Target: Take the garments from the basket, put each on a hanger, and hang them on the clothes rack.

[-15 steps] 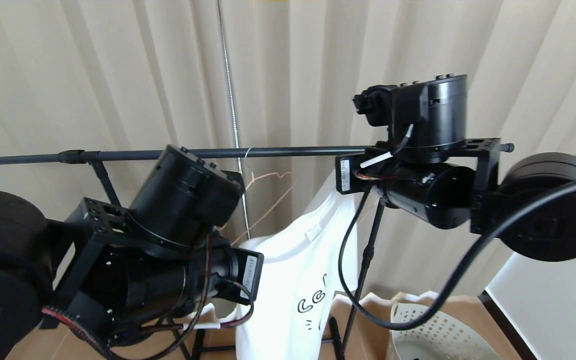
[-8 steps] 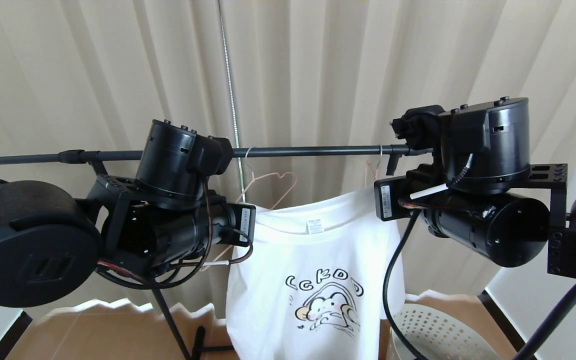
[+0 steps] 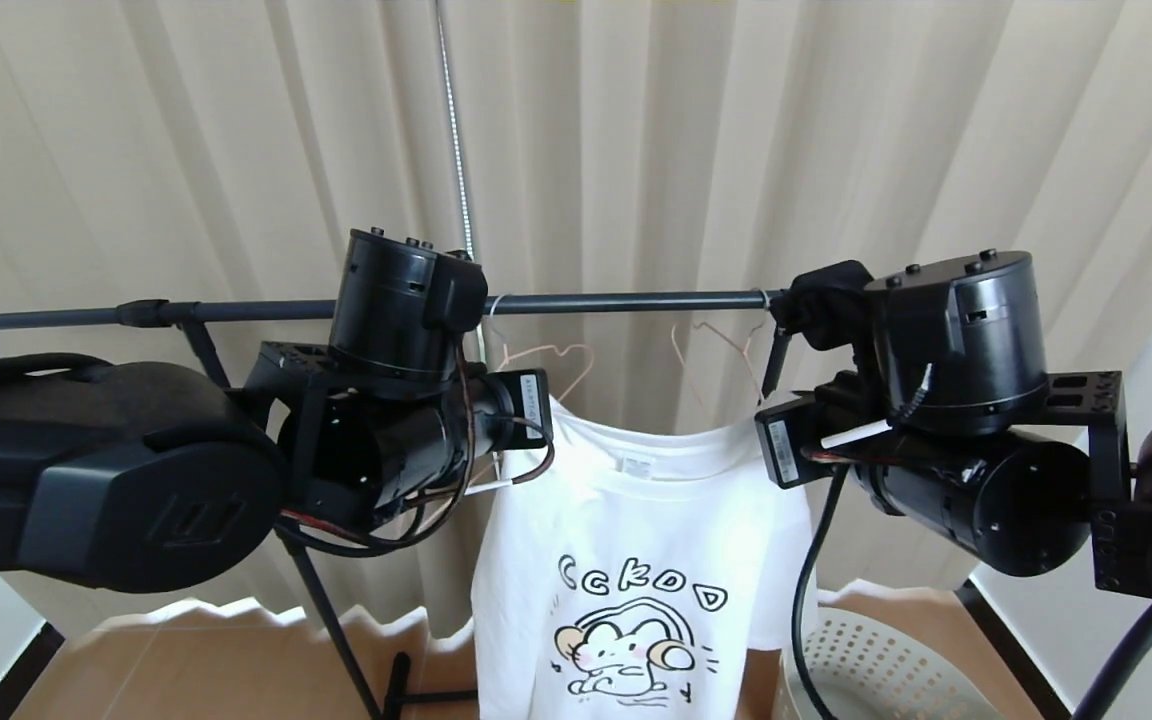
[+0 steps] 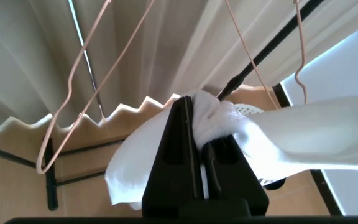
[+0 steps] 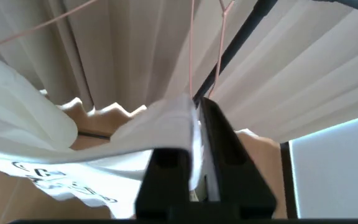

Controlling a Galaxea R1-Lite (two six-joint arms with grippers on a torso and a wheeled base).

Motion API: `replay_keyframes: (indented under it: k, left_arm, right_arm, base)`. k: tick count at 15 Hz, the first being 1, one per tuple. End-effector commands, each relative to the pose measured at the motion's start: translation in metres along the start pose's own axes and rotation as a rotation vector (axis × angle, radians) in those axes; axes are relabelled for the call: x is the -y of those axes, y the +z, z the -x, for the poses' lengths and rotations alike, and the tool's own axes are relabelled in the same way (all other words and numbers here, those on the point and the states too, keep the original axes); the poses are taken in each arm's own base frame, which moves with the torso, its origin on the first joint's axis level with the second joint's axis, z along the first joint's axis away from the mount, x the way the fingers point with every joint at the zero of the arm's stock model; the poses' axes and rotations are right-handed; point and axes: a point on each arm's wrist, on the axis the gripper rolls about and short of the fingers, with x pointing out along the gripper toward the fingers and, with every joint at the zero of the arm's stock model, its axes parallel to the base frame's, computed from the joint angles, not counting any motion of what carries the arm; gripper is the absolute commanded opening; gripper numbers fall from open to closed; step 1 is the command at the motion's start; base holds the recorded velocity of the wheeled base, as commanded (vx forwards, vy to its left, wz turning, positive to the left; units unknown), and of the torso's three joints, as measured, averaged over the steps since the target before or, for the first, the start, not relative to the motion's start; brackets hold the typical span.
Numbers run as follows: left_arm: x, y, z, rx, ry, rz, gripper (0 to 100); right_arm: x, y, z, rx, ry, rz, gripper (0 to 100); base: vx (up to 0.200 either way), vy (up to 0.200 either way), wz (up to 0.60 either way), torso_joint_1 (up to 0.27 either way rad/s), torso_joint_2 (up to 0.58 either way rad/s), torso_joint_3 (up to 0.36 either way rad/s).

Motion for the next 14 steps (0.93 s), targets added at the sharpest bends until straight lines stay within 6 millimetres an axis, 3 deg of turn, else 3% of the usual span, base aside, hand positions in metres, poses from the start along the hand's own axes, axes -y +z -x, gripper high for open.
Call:
replay_keyframes:
  k: [1, 4, 5, 9, 14]
  left_arm:
    - [0.002, 0.004, 0.000, 0.020, 0.010, 0.029, 0]
    - [0.007, 0.005, 0.003, 0.033, 0.009, 0.037, 0]
    - [0.011, 0.006, 0.007, 0.041, -0.007, 0.049, 0]
    - [0.012, 0.010, 0.015, 0.062, -0.010, 0.054, 0]
    - [0.020, 0.003, 0.017, 0.054, -0.008, 0.034, 0]
  right_arm:
    - [0.002, -0.016, 0.001, -0.041, 0.000, 0.083, 100]
    - [0.007, -0.037, 0.009, -0.085, 0.016, 0.207, 100]
    - [-0.002, -0.054, 0.018, -0.109, 0.107, 0.288, 100]
    - [-0.019, -0.073, 0.031, -0.151, 0.437, 0.338, 100]
    - [-0.033, -0.067, 0.036, -0.046, 0.667, 0.257, 100]
  base:
    - [0.000, 0.000, 0.00, 0.000, 0.00, 0.000]
    - [0.000, 0.000, 0.00, 0.000, 0.00, 0.000]
    - [0.000, 0.000, 0.00, 0.000, 0.00, 0.000]
    - [0.000, 0.000, 0.00, 0.000, 0.00, 0.000]
    - [0.000, 0.000, 0.00, 0.000, 0.00, 0.000]
